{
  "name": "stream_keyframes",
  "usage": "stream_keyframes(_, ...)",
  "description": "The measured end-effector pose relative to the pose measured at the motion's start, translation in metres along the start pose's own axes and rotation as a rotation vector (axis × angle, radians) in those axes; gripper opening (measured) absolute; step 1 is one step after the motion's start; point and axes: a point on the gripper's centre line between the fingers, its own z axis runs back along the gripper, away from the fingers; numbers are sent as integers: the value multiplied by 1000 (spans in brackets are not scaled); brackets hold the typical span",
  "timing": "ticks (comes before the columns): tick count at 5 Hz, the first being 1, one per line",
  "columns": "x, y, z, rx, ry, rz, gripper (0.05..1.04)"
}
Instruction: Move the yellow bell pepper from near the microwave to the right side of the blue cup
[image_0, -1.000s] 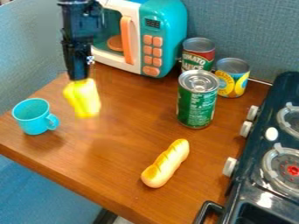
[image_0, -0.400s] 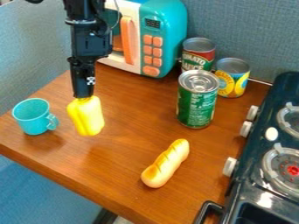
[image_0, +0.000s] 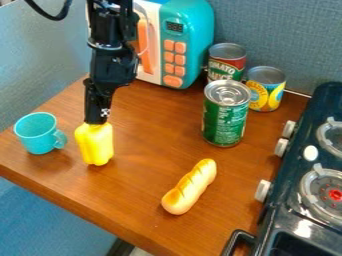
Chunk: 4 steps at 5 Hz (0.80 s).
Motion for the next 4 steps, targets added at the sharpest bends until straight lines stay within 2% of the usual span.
stream_keyframes(1, 0, -3, -4, 8, 0, 6, 102)
stream_keyframes(2, 1, -7, -4, 24, -6, -1, 151)
stream_keyframes(3, 6, -13, -6, -19, -54, 17, 342)
stream_keyframes(4, -4, -12, -6, -118, -123, 57, 629)
